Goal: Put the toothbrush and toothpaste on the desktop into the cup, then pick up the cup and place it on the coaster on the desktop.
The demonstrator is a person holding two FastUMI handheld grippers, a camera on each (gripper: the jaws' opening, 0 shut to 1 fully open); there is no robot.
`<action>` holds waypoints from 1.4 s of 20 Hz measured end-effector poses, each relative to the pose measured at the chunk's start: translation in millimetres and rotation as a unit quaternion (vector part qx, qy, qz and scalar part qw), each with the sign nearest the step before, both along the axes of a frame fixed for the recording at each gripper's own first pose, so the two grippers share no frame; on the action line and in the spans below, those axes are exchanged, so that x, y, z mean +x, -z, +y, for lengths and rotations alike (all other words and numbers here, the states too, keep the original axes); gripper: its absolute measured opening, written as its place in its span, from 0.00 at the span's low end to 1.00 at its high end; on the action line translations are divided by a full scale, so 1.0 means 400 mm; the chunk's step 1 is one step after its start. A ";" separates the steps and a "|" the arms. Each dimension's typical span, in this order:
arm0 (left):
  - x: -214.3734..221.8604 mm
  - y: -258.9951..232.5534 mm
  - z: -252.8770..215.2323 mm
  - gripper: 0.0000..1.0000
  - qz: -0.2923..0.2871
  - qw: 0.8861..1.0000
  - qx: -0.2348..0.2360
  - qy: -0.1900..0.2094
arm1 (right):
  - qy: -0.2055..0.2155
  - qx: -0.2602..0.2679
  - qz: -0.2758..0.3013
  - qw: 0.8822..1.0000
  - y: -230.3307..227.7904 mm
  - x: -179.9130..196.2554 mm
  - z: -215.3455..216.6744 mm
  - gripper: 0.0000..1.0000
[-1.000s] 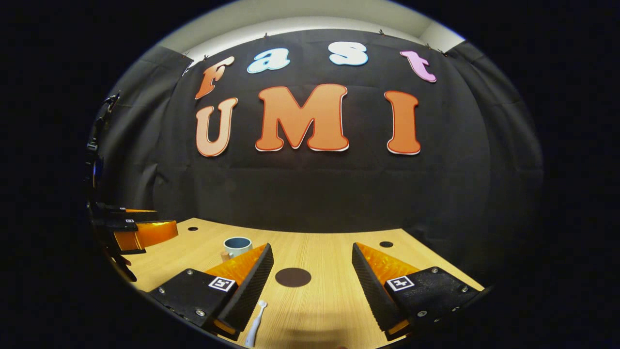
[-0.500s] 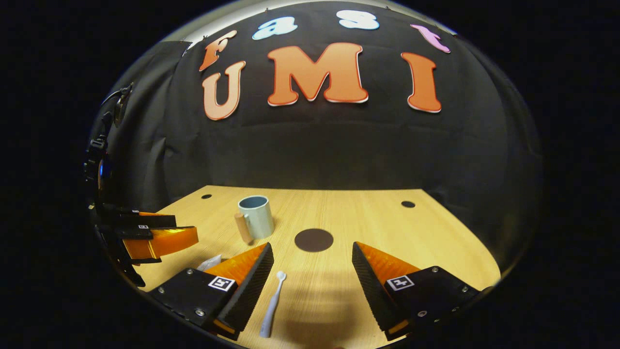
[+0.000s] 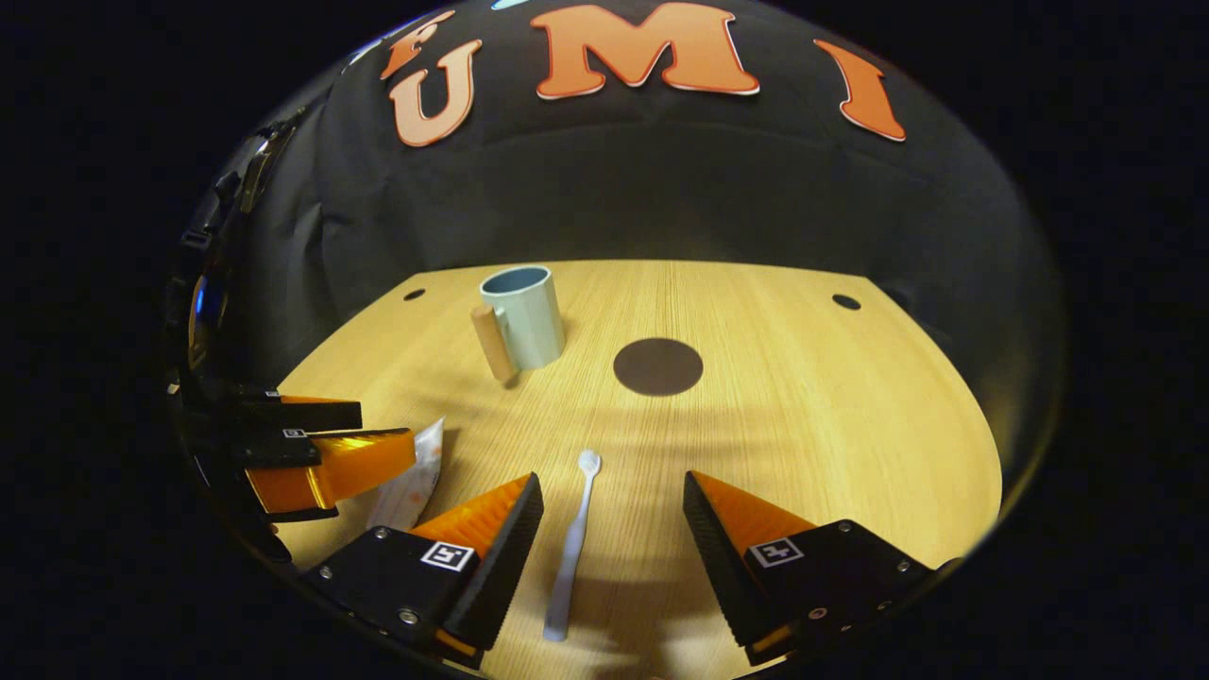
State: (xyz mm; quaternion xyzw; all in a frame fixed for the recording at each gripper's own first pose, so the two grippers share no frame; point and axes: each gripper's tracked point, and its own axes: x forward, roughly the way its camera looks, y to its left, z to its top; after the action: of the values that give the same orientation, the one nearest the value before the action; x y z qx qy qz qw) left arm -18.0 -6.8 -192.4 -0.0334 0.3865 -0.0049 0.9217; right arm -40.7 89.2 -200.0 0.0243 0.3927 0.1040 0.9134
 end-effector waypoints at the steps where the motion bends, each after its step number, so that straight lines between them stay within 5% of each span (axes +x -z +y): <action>1: 0.000 0.003 -0.001 0.98 0.010 1.000 0.001 0.001 | -0.003 -0.002 0.017 1.000 0.015 -0.008 0.006 0.88; 8: 0.013 -0.021 0.006 0.91 0.095 0.995 -0.024 -0.002 | -0.018 -0.016 0.119 0.993 0.050 -0.064 0.029 0.66; 10: 0.002 -0.017 0.006 0.72 0.124 0.992 -0.027 -0.007 | -0.015 -0.017 0.131 0.991 0.027 -0.045 0.020 0.58; 16: 0.002 -0.002 -0.004 0.51 0.149 0.988 -0.029 -0.022 | -0.049 -0.027 0.134 0.989 0.015 -0.045 0.047 0.17; 18: -0.008 -0.005 -0.030 0.25 0.156 0.987 -0.038 -0.025 | -0.038 -0.006 0.145 0.989 0.007 -0.046 0.054 0.10; 22: -0.001 -0.013 -0.062 0.12 0.138 0.987 -0.077 -0.019 | -0.021 0.024 0.136 0.990 0.011 -0.043 0.068 0.05; 28: 0.021 -0.060 -0.049 0.12 0.081 0.993 -0.089 -0.010 | -0.004 0.060 0.101 0.993 -0.020 -0.021 0.070 0.04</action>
State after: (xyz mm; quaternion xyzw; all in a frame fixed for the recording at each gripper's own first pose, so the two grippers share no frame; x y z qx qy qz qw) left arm -9.4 -26.4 -168.4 -0.1191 0.4574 -0.0270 0.8808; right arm -49.1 117.0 -191.8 0.0873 0.4762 0.1281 0.8656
